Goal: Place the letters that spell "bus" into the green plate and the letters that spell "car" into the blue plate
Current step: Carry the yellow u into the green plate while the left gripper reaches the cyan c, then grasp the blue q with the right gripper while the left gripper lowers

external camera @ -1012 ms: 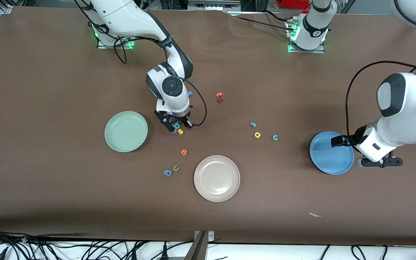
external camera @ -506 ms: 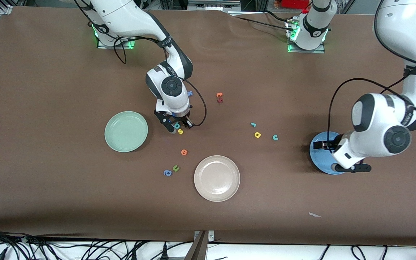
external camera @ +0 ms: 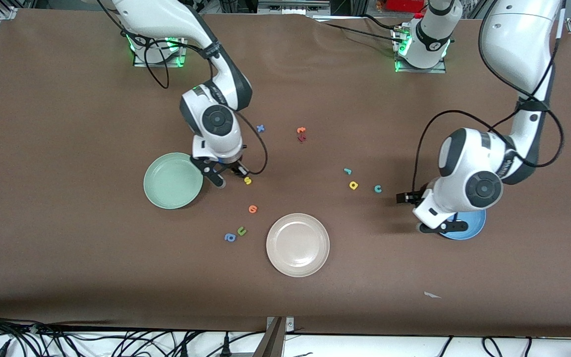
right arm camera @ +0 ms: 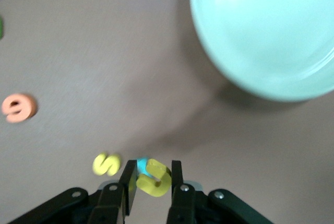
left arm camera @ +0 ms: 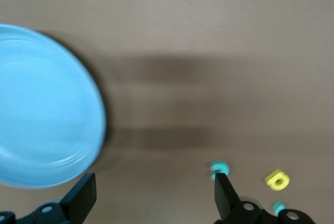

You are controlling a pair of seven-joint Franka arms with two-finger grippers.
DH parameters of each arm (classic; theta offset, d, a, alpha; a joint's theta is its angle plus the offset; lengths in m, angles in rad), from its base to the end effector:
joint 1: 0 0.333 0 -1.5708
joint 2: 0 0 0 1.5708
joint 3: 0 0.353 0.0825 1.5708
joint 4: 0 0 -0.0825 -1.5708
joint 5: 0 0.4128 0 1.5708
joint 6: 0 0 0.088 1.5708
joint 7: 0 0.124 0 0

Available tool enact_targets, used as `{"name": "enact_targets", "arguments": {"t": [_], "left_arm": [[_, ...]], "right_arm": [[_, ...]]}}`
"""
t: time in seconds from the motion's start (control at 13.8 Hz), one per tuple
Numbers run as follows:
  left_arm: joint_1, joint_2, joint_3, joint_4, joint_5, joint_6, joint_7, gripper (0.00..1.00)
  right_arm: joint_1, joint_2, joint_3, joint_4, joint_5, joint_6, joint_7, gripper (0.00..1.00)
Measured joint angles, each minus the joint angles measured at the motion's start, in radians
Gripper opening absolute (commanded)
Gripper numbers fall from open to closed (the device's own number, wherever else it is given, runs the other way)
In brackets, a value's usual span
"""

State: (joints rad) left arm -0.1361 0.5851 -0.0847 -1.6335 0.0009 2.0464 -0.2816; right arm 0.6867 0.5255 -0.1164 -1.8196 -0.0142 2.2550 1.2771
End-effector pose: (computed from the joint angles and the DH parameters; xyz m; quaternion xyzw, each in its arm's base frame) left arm 0.6925 -0.1486 0.2624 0.9955 0.0350 -0.0882 0.0016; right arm 0.5683 0.3698 0.2381 0.9406 -0.3350 0.0016 0.0556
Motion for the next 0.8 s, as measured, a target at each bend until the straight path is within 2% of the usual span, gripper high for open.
{"name": "enact_targets", "arguments": {"t": [0.22, 0.51, 0.58, 0.65, 0.72, 0.8], "left_arm": [[-0.004, -0.018, -0.037, -0.165, 0.0, 0.247, -0.081, 1.0], [-0.024, -0.06, -0.067, -0.312, 0.0, 0.393, -0.177, 1.0], [-0.035, -0.07, -0.068, -0.346, 0.0, 0.428, -0.189, 1.0], [-0.042, -0.08, -0.068, -0.382, 0.0, 0.472, -0.197, 1.0], [-0.047, -0.09, -0.069, -0.421, 0.0, 0.518, -0.201, 1.0], [-0.051, -0.099, -0.069, -0.459, 0.0, 0.56, -0.202, 0.99]], "right_arm": [[-0.006, -0.053, -0.1, -0.016, 0.0, -0.111, -0.229, 0.18], [-0.014, -0.089, -0.23, -0.124, 0.007, -0.099, -0.506, 0.2], [-0.019, -0.089, -0.24, -0.158, 0.01, -0.081, -0.548, 0.38], [-0.02, -0.088, -0.242, -0.195, 0.01, -0.05, -0.564, 0.74], [-0.019, -0.086, -0.241, -0.225, 0.01, -0.024, -0.571, 0.96], [-0.018, -0.084, -0.24, -0.243, 0.01, -0.011, -0.572, 0.99]]}}
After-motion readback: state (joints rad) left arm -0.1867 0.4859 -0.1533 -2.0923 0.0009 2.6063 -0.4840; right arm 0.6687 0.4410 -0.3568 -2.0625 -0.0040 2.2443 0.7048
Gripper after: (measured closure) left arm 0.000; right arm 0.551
